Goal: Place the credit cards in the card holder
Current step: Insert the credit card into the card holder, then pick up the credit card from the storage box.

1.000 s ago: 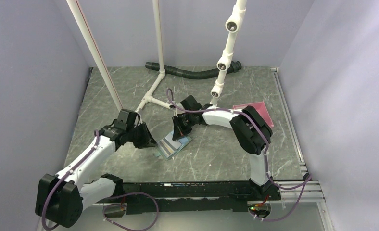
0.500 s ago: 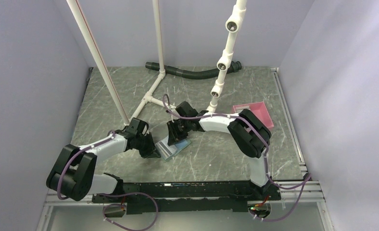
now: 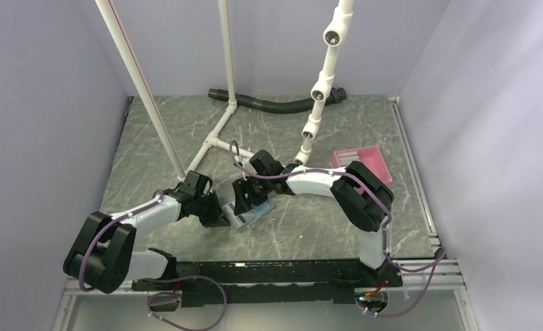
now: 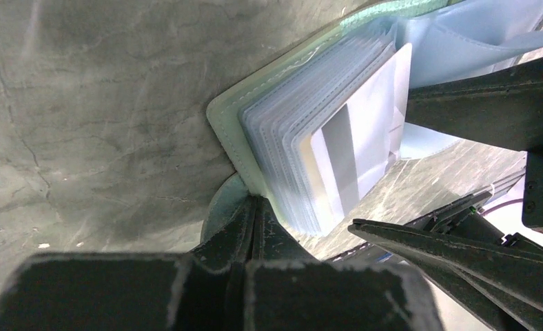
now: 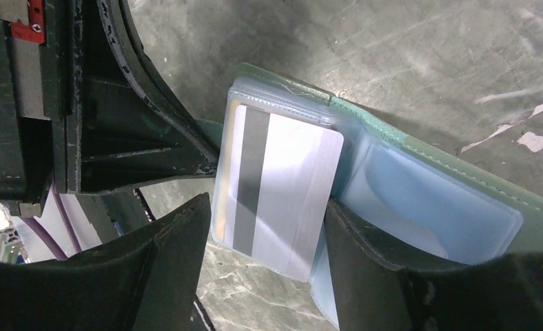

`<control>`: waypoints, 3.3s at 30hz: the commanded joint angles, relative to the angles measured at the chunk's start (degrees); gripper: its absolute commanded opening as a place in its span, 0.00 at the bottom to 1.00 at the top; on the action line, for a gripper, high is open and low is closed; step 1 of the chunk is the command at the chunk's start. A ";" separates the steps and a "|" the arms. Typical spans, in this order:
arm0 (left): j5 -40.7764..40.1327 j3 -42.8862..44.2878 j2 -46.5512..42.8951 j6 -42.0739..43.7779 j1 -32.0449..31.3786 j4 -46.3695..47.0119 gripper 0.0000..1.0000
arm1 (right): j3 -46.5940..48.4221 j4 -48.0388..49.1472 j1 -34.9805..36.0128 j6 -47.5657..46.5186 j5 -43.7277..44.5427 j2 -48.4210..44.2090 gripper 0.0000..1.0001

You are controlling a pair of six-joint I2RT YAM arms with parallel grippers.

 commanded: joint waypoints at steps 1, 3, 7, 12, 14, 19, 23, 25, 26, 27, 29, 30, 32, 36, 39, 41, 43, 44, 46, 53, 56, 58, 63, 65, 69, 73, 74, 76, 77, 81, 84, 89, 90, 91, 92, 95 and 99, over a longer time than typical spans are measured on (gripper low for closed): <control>-2.83 -0.63 -1.67 -0.08 -0.22 3.38 0.00 | -1.52 1.65 1.44 2.02 -5.28 -1.88 0.62; -2.70 -1.00 -1.89 -0.16 -0.20 3.54 0.00 | -2.05 3.68 1.46 3.36 -7.19 -1.87 0.60; -2.12 -1.14 -1.46 -0.27 -0.22 4.39 0.00 | -2.52 8.92 2.75 6.61 -11.53 -1.48 0.58; -1.99 -0.71 -1.78 -0.95 -0.39 4.86 0.00 | -0.42 7.13 4.60 6.65 -9.47 -1.81 0.57; -2.90 -0.23 -2.69 -0.59 -0.40 3.36 0.00 | 1.44 0.29 4.60 4.30 -3.21 -2.86 0.59; -4.49 -0.10 -6.32 0.72 -0.40 -0.95 0.04 | 4.18 -18.03 5.55 -2.82 17.53 -13.69 0.76; -4.25 -2.27 -7.41 0.46 -0.40 -0.26 0.02 | 3.44 -23.25 5.82 -6.76 21.13 -27.12 0.85; -3.84 -2.89 -6.98 0.46 -0.40 0.39 0.00 | -0.64 -22.38 5.79 -8.18 21.36 -34.35 0.87; -3.68 -2.94 -6.71 0.52 -0.40 0.65 0.00 | -4.05 -20.75 5.82 -8.42 21.92 -38.33 0.89; -3.49 -3.04 -6.67 0.62 -0.40 0.79 0.00 | -7.35 -19.24 5.79 -8.49 23.15 -42.40 0.89; -3.38 -2.84 -6.97 1.02 -0.40 0.50 0.00 | -13.75 -17.35 5.68 -7.07 27.21 -50.08 0.91; -3.47 -2.60 -7.31 1.19 -0.39 0.10 0.00 | -16.75 -16.73 5.47 -5.49 29.17 -53.35 0.91; -3.41 -2.27 -8.17 1.63 -0.31 -0.73 0.00 | -21.95 -16.74 4.28 -1.63 34.94 -59.34 0.89; -3.94 -1.65 -10.09 2.21 -0.31 -2.61 0.00 | -27.34 -21.58 -4.32 6.81 45.57 -66.27 0.88; -4.13 -1.74 -11.30 2.34 -0.31 -3.29 0.00 | -28.94 -23.17 -16.62 9.36 44.30 -69.27 0.91; -4.10 -1.51 -11.76 2.51 -0.31 -3.77 0.00 | -29.54 -22.79 -23.99 9.76 42.56 -70.58 0.91; -4.07 -1.29 -12.34 2.64 -0.31 -4.42 0.00 | -29.14 -22.19 -29.44 10.99 42.38 -70.30 0.95; -4.14 -1.14 -12.69 2.51 -0.31 -4.71 0.00 | -28.48 -21.78 -32.19 11.54 41.47 -69.16 0.95; -3.98 -1.05 -13.42 2.38 -0.31 -4.95 0.00 | -26.23 -21.58 -37.54 13.21 38.96 -64.93 0.96; -3.02 -1.25 -13.58 2.10 -0.39 -4.48 0.00 | -19.41 -18.39 -50.84 25.06 27.20 -48.34 0.99; -2.89 -1.05 -13.90 2.20 -0.40 -4.47 0.00 | -19.50 -12.53 -52.44 28.39 26.85 -44.57 0.99; -2.87 -0.90 -13.95 2.36 -0.40 -4.52 0.00 | -20.39 -8.50 -53.14 31.12 27.44 -42.52 0.99; -2.36 -0.36 -13.61 2.73 -0.38 -4.40 0.00 | -22.04 -1.54 -54.23 37.31 27.09 -35.72 0.99; -2.02 -0.09 -13.42 2.88 -0.40 -4.32 0.00 | -23.14 1.66 -54.52 39.73 27.03 -33.88 0.98; -1.45 0.39 -13.12 3.09 -0.40 -4.10 0.00 | -25.04 6.53 -54.81 42.56 27.49 -31.39 0.84; -1.16 0.57 -13.24 2.87 -0.38 -3.87 0.00 | -25.22 9.30 -54.90 43.54 28.24 -28.30 0.82; -1.16 0.65 -13.32 2.91 -0.39 -3.94 0.00 | -25.41 9.86 -54.98 44.05 28.03 -27.53 0.81; -1.16 0.79 -13.50 2.88 -0.40 -4.14 0.00 | -26.03 11.84 -54.98 44.71 27.92 -26.06 0.80; -1.22 0.90 -13.57 2.91 -0.40 -4.32 0.00 | -26.22 12.53 -54.99 45.03 27.87 -25.16 0.80; -1.50 1.19 -14.01 3.15 -0.40 -5.37 0.00 | -26.37 14.77 -54.99 45.77 27.24 -23.38 0.73; -1.68 1.37 -14.52 3.27 -0.40 -5.85 0.00 | -26.32 15.17 -54.99 46.53 26.99 -22.98 0.67; -1.62 1.54 -14.56 3.05 -0.40 -5.74 0.00 | -26.05 14.49 -54.99 47.01 26.86 -24.29 0.63; -1.55 1.54 -14.56 2.97 -0.40 -5.69 0.00 | -25.98 14.36 -54.99 47.08 27.02 -24.72 0.63; -1.51 1.50 -14.54 2.96 -0.40 -5.57 0.00 | -25.92 14.07 -54.99 47.02 27.19 -25.15 0.63; -1.51 1.54 -14.48 2.87 -0.40 -5.56 0.00 | -25.77 13.92 -54.99 47.05 27.25 -25.36 0.62; -1.42 1.47 -14.52 2.93 -0.39 -5.55 0.00 | -25.27 13.31 -54.99 47.06 27.19 -25.61 0.58; -1.57 1.54 -14.79 3.07 -0.40 -5.97 0.00 | -25.18 13.05 -54.99 47.62 27.00 -26.07 0.50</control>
